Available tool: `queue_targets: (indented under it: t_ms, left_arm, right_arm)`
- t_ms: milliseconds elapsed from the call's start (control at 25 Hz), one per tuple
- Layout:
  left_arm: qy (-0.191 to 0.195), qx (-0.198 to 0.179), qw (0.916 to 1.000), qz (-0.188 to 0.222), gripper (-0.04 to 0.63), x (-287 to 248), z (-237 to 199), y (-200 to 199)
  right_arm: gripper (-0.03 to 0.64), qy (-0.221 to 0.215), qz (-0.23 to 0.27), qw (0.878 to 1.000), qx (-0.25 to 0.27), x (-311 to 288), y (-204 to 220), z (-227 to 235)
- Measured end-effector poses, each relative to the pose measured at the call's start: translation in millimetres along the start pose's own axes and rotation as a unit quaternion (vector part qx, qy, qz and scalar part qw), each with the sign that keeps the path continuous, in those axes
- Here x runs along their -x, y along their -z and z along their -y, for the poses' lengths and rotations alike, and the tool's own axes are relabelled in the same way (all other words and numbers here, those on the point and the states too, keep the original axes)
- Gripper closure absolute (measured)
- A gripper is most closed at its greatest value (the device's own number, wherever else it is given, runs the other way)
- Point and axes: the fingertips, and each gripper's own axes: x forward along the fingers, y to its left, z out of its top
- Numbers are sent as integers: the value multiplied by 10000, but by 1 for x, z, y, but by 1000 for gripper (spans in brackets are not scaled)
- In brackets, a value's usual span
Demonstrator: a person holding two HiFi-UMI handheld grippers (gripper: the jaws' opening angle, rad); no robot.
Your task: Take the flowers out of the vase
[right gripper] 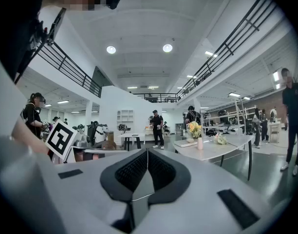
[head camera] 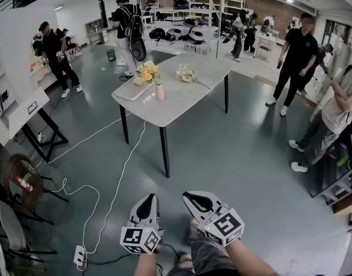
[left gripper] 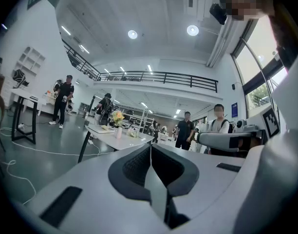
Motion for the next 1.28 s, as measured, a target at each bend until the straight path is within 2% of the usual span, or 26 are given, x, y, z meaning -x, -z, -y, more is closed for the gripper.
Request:
queue_targets:
  t_ms: [720, 1280]
  left_arm:
    - [-130, -38, 9999, -69, 574, -119, -35, -12]
    - [-294, 26, 9994, -201, 574, -213, -37, -8]
  right_arm:
    - [594, -152, -125, 9998, 2, -83, 2, 99]
    - [592, -322, -199, 9992, -160, -120, 6, 187]
